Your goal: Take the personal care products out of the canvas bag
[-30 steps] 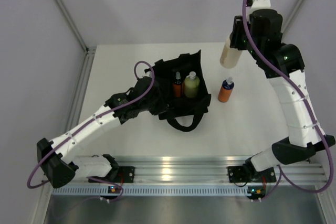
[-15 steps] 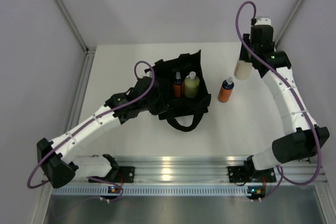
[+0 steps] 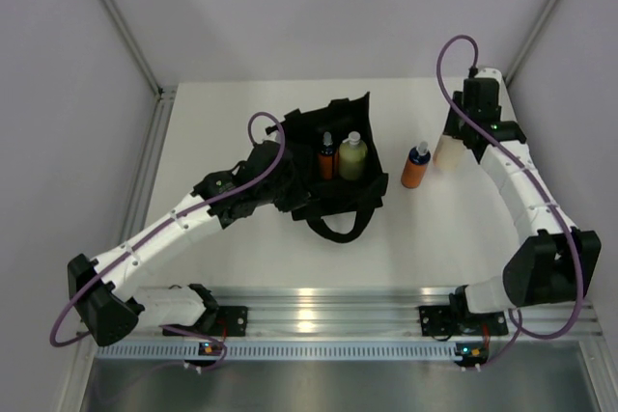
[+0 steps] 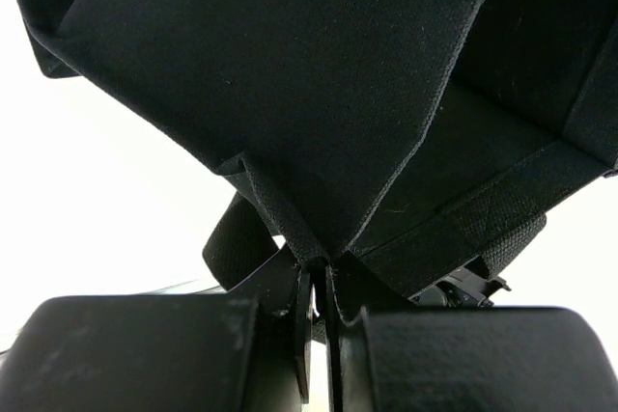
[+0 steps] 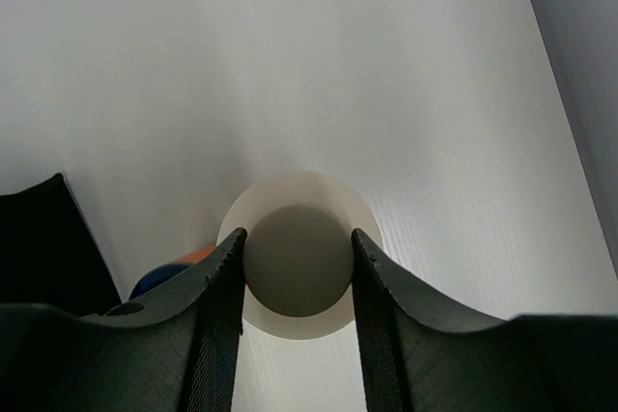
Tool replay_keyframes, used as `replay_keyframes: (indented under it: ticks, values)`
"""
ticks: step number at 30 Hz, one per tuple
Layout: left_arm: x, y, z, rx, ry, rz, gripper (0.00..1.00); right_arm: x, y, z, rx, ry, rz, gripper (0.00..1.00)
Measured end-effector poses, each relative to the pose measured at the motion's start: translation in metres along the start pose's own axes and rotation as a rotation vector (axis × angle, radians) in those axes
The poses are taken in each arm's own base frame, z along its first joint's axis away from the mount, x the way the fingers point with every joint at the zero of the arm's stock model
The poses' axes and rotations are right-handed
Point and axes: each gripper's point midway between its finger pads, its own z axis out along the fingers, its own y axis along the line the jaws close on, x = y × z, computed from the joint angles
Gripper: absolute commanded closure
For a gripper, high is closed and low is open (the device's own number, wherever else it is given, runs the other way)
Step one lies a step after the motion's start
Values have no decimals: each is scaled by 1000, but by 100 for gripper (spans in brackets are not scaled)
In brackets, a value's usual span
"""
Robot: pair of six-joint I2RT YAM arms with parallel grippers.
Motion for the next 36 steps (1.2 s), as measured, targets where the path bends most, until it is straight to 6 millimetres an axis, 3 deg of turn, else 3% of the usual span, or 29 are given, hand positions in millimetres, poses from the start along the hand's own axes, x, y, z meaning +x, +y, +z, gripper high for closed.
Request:
replay_keyframes:
  ticks: [13, 20, 23, 26, 27, 36]
  values:
    - [-2, -3, -2, 7, -3, 7, 100, 59, 1, 21, -37, 4, 9, 100]
    - [-2, -3, -2, 6, -3, 7, 100, 76, 0, 27, -36, 11, 5, 100]
    - [-2, -3, -2, 5, -2, 7, 100, 76, 0, 25, -44, -6, 9, 90]
    - [-2, -3, -2, 5, -2, 7, 100, 76, -1, 22, -47, -12, 6, 52]
    - [-2, -3, -2, 5, -2, 7, 100, 75, -1, 22, -48, -15, 6, 47]
    - [-1, -3, -2, 5, -2, 6, 100, 36, 1, 5, -68, -123, 27, 43]
